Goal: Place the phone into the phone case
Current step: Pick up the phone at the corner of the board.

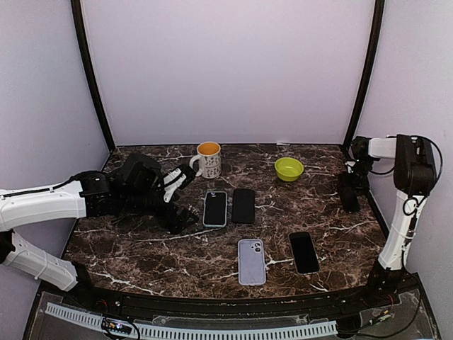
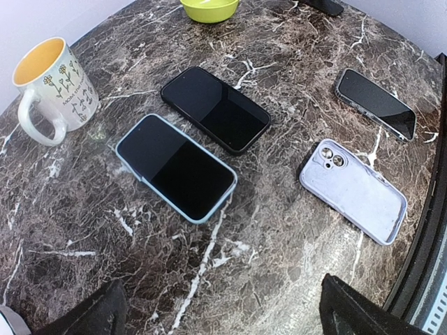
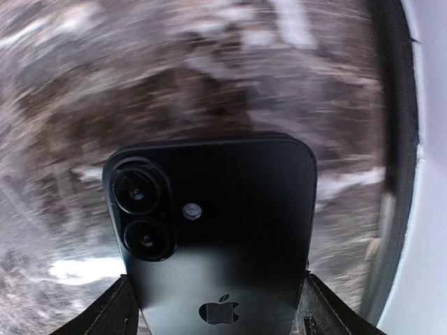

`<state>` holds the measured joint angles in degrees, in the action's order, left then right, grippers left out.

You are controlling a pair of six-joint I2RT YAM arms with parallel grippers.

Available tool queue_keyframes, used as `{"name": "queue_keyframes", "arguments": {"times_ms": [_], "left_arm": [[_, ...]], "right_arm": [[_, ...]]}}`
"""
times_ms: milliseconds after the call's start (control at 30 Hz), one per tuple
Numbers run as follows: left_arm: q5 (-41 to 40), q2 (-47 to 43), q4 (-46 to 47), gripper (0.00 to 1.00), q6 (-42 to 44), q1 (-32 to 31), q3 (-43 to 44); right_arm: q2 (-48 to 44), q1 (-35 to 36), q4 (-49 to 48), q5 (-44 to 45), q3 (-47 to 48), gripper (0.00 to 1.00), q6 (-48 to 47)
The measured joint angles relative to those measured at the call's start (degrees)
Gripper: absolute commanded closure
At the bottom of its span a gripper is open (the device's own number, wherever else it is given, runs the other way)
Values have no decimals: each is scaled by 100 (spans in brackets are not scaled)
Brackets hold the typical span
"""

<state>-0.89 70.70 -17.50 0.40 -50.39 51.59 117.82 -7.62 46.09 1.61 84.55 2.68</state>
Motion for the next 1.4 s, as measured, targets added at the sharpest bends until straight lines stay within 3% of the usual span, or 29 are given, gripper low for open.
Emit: {"name": "queue_keyframes", "arguments": {"times_ms": [167,333,467,533,700,967,1200,1400], "left_arm": [[-2,0,0,1,59,0,0],[-2,0,-2,1,90,0,0],[0,0,-4,1,96,0,0],[-2,0,-9,1,96,0,0],[-2,-2,-13,1,98,0,-2],[0,-9,-13,3,107,0,-2],[28,-4,11,7,44,0,-2],[297,66,466,11,-264,-61,-2]], "right_arm": [[-398,776,-179,39,-605,27,179],[-726,1556,-114,57,-1071,17,446],[-745,1777,4,122,-1088,15,514],[-737,1790,63,160,-1069,19,511],[-734,1849,92,208,-1062,47,448],[-894,1958,103,48,-1185,51,310],[-1611,2111,-22,-643,-1565,55,273],[-2406,2800,-516,-1150,-1593,57,544]]}}
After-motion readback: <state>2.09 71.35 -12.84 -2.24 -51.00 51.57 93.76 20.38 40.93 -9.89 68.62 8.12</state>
